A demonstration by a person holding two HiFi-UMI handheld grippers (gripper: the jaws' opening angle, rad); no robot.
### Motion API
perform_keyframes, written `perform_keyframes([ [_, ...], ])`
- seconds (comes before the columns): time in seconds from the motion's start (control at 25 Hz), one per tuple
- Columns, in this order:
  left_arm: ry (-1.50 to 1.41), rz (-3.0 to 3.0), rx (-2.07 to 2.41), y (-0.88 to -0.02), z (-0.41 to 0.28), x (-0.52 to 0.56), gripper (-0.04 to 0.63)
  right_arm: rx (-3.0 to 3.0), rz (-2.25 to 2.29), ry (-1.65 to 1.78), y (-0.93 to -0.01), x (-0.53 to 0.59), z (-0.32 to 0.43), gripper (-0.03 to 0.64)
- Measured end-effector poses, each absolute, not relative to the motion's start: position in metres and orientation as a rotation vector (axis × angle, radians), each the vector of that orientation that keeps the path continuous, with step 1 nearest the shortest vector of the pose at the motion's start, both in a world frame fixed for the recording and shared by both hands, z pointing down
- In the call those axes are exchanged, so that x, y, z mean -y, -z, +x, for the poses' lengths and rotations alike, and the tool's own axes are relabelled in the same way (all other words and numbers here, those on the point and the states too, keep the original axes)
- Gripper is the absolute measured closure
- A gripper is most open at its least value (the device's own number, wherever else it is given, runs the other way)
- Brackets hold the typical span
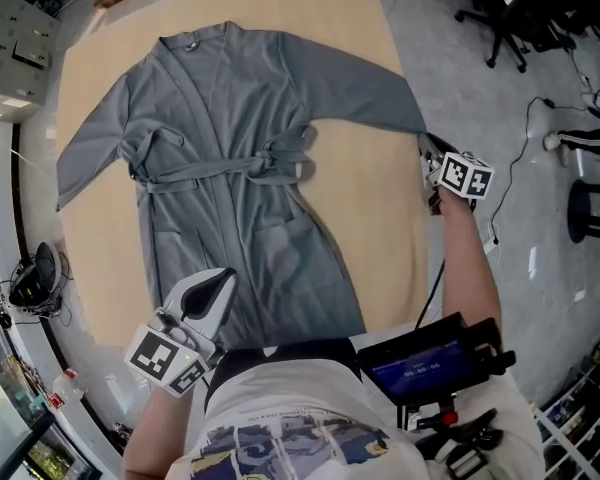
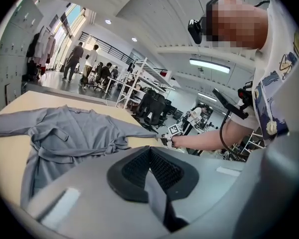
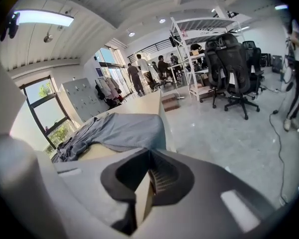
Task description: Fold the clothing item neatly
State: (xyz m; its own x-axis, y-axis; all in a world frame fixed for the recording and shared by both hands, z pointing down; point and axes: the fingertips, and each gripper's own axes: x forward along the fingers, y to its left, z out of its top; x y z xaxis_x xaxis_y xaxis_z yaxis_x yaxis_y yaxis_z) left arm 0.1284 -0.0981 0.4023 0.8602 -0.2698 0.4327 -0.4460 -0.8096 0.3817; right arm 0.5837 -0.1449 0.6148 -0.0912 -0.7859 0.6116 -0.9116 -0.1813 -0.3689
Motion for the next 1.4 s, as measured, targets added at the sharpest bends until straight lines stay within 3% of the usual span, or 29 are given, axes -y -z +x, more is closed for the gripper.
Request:
perform_keyframes([
  [0.64,-0.398,2.554,0.611,-0.398,0.085,0.09,0.592,1.941,1.998,-0.828,-0.538,0.209,0.556,0.604],
  [1.4,-0.284,2.481,0.77,-0.389,0.002,0.078,0.592,2.157,1.711,-0.645,-0.488,0.324,0.392,0.604],
])
